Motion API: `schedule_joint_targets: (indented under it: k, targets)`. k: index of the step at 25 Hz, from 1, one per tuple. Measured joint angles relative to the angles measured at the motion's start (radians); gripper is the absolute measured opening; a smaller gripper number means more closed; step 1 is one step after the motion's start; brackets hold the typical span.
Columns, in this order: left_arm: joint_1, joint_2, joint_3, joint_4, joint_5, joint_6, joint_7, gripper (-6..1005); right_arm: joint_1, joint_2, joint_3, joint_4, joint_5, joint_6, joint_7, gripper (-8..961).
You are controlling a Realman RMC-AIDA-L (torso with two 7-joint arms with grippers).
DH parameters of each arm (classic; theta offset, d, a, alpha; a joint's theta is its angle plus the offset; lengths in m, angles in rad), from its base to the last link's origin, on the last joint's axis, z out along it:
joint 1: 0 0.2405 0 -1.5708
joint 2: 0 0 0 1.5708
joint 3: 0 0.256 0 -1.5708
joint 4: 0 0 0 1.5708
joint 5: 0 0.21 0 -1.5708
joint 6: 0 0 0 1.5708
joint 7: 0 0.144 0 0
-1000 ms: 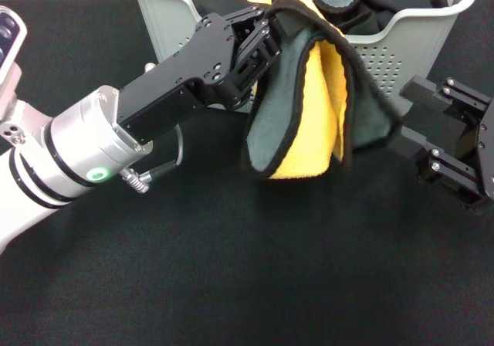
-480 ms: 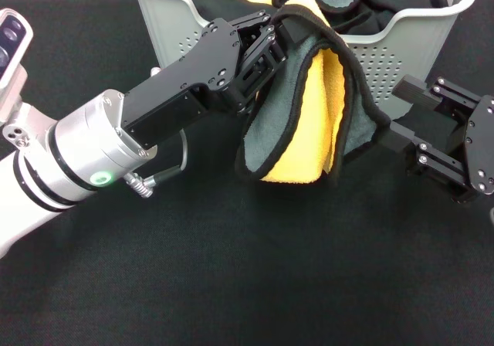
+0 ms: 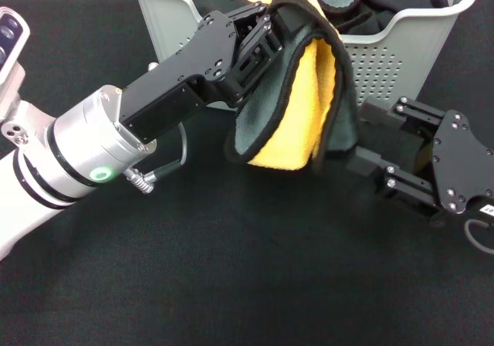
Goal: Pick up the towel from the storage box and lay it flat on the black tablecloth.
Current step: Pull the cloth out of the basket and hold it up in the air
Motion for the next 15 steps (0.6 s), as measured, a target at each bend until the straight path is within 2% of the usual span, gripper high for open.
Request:
schedule_joint_targets:
  k: [15]
  targets:
    - [0.011, 0.0, 0.004, -0.003, -0.004, -0.002, 0.001, 8, -0.002, -0.001, 0.002, -0.007, 0.022, -0.007, -0.002, 553]
